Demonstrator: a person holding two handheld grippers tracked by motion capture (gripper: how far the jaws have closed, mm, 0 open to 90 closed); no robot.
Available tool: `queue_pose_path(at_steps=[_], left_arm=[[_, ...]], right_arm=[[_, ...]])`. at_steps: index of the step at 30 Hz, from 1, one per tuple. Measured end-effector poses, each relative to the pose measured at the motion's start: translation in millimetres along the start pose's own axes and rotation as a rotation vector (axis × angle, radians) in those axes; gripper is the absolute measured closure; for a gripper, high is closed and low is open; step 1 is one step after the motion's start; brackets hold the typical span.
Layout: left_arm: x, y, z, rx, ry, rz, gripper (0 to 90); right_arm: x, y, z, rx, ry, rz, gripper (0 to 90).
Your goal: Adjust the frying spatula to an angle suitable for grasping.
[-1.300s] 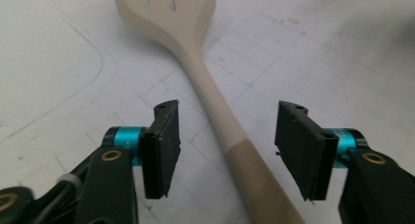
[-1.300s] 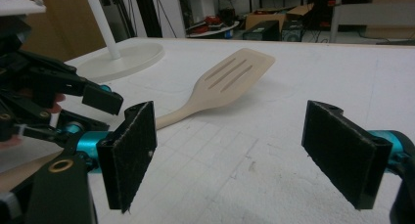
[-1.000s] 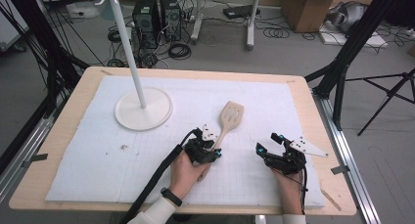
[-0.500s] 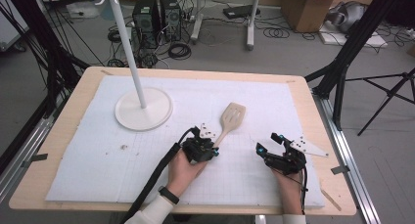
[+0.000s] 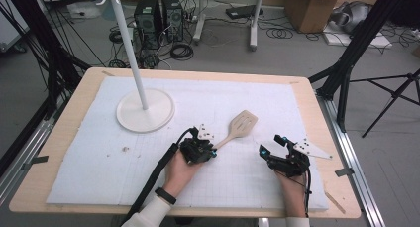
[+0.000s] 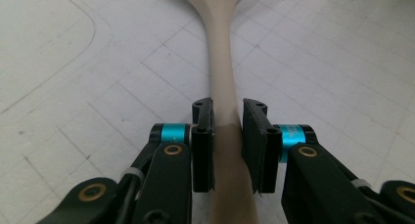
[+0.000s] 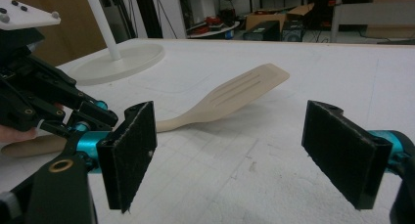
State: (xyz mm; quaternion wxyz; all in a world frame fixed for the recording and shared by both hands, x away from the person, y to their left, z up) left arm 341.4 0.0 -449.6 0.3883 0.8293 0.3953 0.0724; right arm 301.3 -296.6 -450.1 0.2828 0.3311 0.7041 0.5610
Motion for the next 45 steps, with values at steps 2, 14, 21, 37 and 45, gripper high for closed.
queue_pose_path(at_steps=[2, 14, 21, 37, 45], left_arm=[[-1.0, 0.6, 1.7, 0.007, 0.001, 0.016, 73.8], [1.3, 4.6, -1.3, 0.020, -0.024, 0.056, 75.3], [2.4, 6.7, -23.3, -0.027, -0.072, 0.125, 75.4], [35.0, -14.5, -76.4, 0.004, -0.275, 0.303, 75.4], [40.8, -29.6, -70.9, 0.072, -0.407, 0.431, 75.4]], right_arm=[[0.0, 0.0, 0.0, 0.000, 0.001, 0.001, 19.5], [-0.5, 0.0, 0.5, -0.001, 0.003, 0.002, 19.5], [-1.9, 0.5, -3.0, -0.017, -0.013, 0.020, 19.8], [-10.0, -0.5, -16.6, -0.123, -0.066, 0.094, 23.1], [-9.2, -0.6, -14.9, -0.110, -0.052, 0.092, 23.2]])
Point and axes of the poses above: each handheld gripper's, and its own axes: z roughly forward along the jaws, y roughly out of its top, x roughly to its left, the point moved 2 cm from there along z, roughly forward along the jaws, and after that the axes turned 12 degrees about -z, right-handed, at the moved point
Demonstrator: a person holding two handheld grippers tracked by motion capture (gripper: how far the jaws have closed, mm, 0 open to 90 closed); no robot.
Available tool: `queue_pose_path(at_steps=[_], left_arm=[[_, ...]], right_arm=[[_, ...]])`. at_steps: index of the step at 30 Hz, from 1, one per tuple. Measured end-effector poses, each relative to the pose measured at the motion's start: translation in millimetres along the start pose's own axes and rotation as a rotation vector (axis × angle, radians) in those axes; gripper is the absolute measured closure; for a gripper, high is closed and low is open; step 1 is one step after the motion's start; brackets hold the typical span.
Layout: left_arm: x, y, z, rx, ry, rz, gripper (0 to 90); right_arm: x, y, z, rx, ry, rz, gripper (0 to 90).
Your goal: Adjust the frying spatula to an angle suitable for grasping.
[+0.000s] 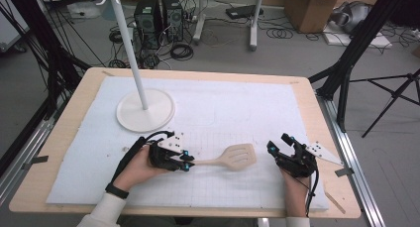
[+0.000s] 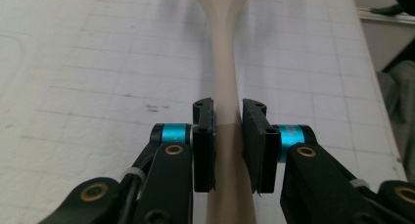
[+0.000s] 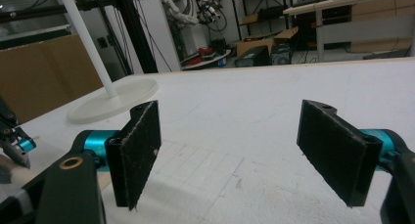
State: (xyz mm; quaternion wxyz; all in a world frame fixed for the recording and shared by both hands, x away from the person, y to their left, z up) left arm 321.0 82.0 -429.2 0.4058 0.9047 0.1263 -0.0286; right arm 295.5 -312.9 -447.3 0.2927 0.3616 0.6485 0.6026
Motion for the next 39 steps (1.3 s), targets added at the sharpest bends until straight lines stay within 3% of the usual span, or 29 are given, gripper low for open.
queue_pose_path(at_steps=[2, 8, 17, 19, 20, 25, 30, 34, 35, 39], left_arm=[[0.6, -1.3, 3.4, 0.006, -0.027, 0.023, 75.3], [4.0, -3.8, 14.3, 0.014, -0.035, 0.077, 75.3], [8.1, -6.1, 18.0, 0.020, -0.024, 0.059, 74.5], [7.7, -5.1, 16.0, 0.005, -0.025, 0.041, 73.3], [7.7, -3.9, 14.4, -0.020, -0.031, 0.024, 68.5], [5.1, -1.3, -0.5, -0.078, -0.055, 0.013, 54.6], [1.9, -6.4, -22.8, -0.134, -0.003, 0.038, 42.7], [-0.4, -13.3, -41.6, -0.174, 0.039, 0.040, 38.8], [-1.3, -18.9, -52.3, -0.209, 0.061, 0.044, 38.4], [-3.0, -35.7, -72.5, -0.273, 0.105, 0.029, 36.3]], right_arm=[[0.7, 0.0, 1.0, 0.006, -0.001, -0.009, 23.2], [0.9, -0.1, 2.5, 0.010, 0.003, -0.017, 23.2], [1.6, -0.3, 3.3, 0.021, 0.005, -0.023, 23.2], [1.5, -0.3, 3.4, 0.021, 0.005, -0.023, 23.2], [1.5, -0.3, 3.4, 0.021, 0.006, -0.024, 23.1], [1.7, -0.2, 3.5, 0.023, 0.008, -0.024, 23.2], [1.9, -0.1, 3.7, 0.023, 0.011, -0.028, 23.1], [2.3, 0.0, 4.0, 0.024, 0.014, -0.033, 23.1], [2.7, 0.1, 4.3, 0.027, 0.015, -0.037, 23.1], [3.4, 0.2, 5.1, 0.033, 0.023, -0.042, 23.1]])
Point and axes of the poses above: each handheld gripper's, and its own axes: z roughly forward along the jaws, y roughly out of its top, x roughly to its left, the point moved 2 cm from there along z, roughly forward along the jaws, and after that the axes turned 12 degrees about -z, right-handed, at the moved point
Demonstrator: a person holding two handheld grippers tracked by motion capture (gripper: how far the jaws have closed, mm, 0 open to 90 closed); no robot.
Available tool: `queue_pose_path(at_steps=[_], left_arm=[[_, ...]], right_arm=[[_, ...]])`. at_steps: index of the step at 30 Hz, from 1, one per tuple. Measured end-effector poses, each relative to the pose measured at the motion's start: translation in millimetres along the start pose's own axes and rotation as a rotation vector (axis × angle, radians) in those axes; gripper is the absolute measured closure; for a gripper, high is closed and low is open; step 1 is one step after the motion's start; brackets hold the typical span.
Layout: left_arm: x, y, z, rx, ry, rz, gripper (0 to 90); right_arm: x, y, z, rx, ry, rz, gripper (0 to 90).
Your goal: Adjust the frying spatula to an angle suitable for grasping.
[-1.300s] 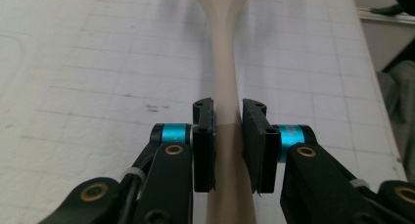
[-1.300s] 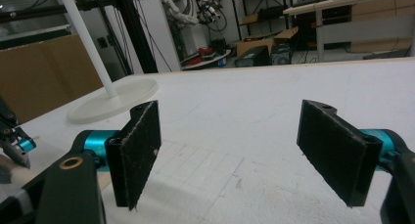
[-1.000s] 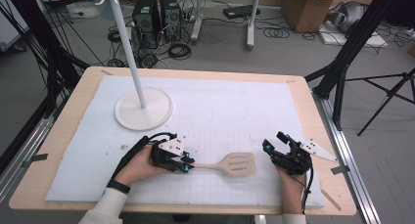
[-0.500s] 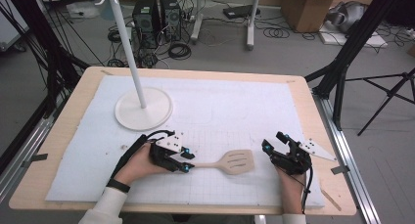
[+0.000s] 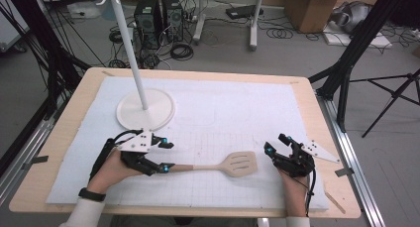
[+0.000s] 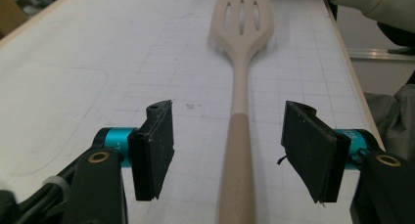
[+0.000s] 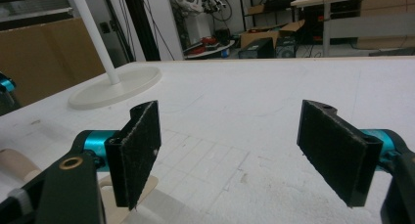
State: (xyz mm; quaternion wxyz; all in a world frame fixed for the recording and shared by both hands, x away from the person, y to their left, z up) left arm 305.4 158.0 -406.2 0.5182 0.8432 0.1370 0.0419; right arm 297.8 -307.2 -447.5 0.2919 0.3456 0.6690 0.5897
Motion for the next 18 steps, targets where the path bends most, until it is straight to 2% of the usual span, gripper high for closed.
queue_pose_path(at_steps=[4, 11, 14, 18], left_arm=[[0.6, -14.8, -17.3, -0.066, 0.035, -0.032, 34.1], [7.7, -41.8, -38.2, -0.114, 0.102, -0.083, 31.3], [11.5, -51.6, -47.8, -0.159, 0.121, -0.128, 27.5], [13.1, -59.8, -58.7, -0.220, 0.145, -0.159, 24.0]], right_arm=[[0.0, 0.4, 0.7, 0.003, 0.007, -0.004, 23.1], [0.1, 1.2, 1.5, 0.015, 0.027, 0.003, 22.4], [0.7, 2.5, 2.8, 0.029, 0.045, -0.018, 21.6], [2.6, 6.8, 2.7, 0.033, 0.077, -0.043, 21.1]])
Point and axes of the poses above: each handheld gripper's, and its own axes: z roughly forward along the jaws, y roughly out of its top, x roughly to its left, the point moved 2 cm from there along z, roughly forward along the jaws, and after that the axes turned 12 degrees about -z, right-handed, at the moved point
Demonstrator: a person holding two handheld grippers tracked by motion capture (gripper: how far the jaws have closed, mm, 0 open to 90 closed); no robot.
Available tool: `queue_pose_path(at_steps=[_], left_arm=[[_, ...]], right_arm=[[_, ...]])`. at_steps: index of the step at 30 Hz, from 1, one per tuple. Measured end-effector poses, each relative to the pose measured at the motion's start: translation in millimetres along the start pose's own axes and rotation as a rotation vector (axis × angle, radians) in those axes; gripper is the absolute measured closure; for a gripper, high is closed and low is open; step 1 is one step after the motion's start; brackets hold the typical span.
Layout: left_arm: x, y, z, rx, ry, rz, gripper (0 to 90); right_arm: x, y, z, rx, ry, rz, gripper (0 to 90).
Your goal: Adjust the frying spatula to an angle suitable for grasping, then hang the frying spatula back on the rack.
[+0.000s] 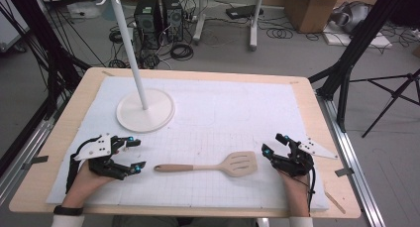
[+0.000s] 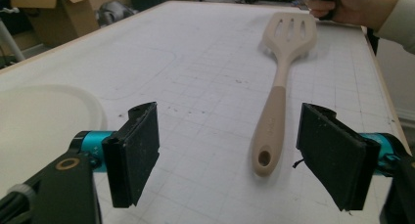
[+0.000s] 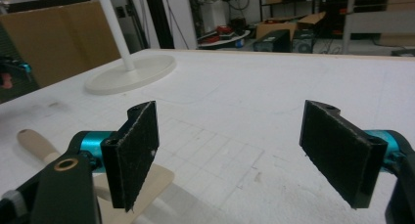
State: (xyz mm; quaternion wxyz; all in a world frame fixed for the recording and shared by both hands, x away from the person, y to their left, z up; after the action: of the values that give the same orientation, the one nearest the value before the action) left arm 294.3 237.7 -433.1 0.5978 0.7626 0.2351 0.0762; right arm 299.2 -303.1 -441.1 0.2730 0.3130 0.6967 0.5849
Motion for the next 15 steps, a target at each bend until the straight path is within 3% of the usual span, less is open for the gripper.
queue_pose_path(at_steps=[5, 15], left_arm=[[3.1, -1.2, -11.1, -0.043, 0.018, -0.028, 23.5], [3.2, 3.0, -18.0, -0.090, 0.018, -0.016, 23.4]], right_arm=[[3.3, 7.1, 0.0, 0.004, 0.036, -0.029, 19.7], [10.1, 29.9, -4.5, -0.013, 0.096, -0.093, 18.3]])
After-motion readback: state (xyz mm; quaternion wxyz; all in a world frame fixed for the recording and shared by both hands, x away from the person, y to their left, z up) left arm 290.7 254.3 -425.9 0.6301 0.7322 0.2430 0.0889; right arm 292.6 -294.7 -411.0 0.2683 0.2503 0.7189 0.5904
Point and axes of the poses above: each handheld gripper's, and its own axes: z roughly forward along the jaws, y roughly out of its top, x roughly to its left, the point moved 2 cm from there along z, roughly forward along the jaws, and after that the axes turned 12 degrees about -z, right-handed, at the moved point
